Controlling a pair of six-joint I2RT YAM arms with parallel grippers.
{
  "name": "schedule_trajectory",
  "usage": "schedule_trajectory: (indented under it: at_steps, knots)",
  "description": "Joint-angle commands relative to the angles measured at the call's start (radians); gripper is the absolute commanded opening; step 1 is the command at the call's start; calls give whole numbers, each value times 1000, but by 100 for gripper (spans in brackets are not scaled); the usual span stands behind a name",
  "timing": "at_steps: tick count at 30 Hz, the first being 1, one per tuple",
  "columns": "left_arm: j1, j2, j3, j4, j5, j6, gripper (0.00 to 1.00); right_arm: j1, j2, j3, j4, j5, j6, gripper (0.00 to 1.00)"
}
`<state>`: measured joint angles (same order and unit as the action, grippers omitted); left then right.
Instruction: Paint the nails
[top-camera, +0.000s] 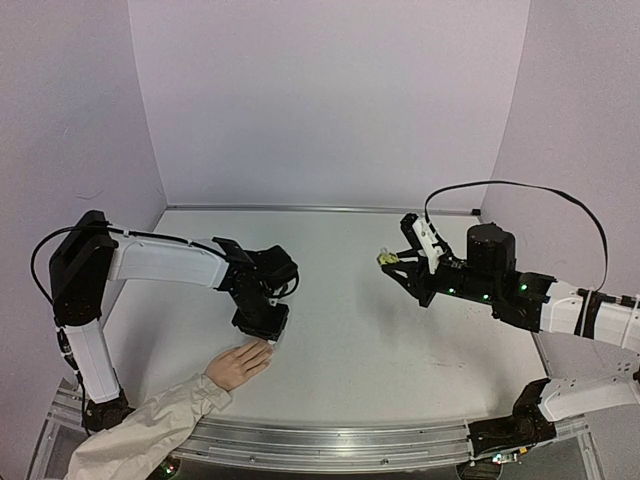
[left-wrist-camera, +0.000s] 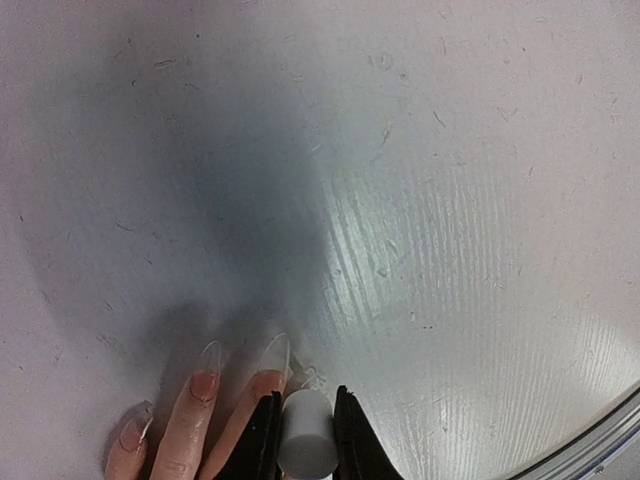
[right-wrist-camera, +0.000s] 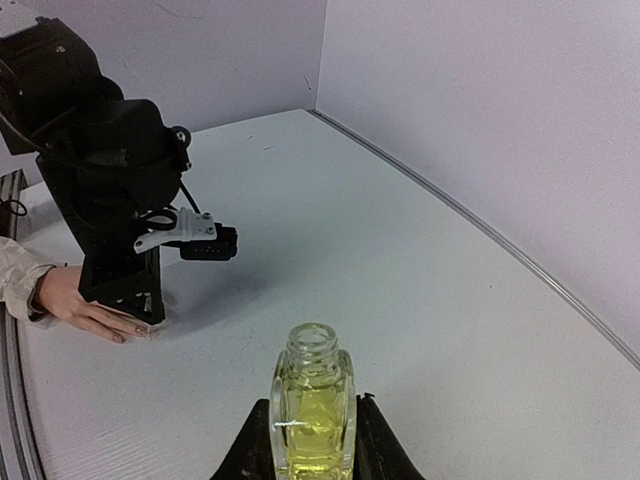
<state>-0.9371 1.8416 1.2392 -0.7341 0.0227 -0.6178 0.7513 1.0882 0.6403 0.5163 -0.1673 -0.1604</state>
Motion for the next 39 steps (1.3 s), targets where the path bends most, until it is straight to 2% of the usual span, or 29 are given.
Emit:
schedule_trajectory:
  at_steps: [1, 20, 24, 34, 39]
  knots:
    - [-3, 8, 51, -10, -13, 21, 0, 0, -4, 15, 56, 2, -2, 0]
    - [-3, 29, 103, -14, -13, 50, 0, 1, 4, 16, 56, 6, -4, 0]
    - [-3, 7, 122, -25, -49, 58, 0, 0, 9, 18, 56, 1, -4, 0]
    - [-5, -110, -16, -45, -35, 0, 0, 0, 4, 18, 56, -10, 2, 0]
    - [-5, -110, -20, -49, -31, -1, 0, 1, 3, 18, 56, -14, 3, 0]
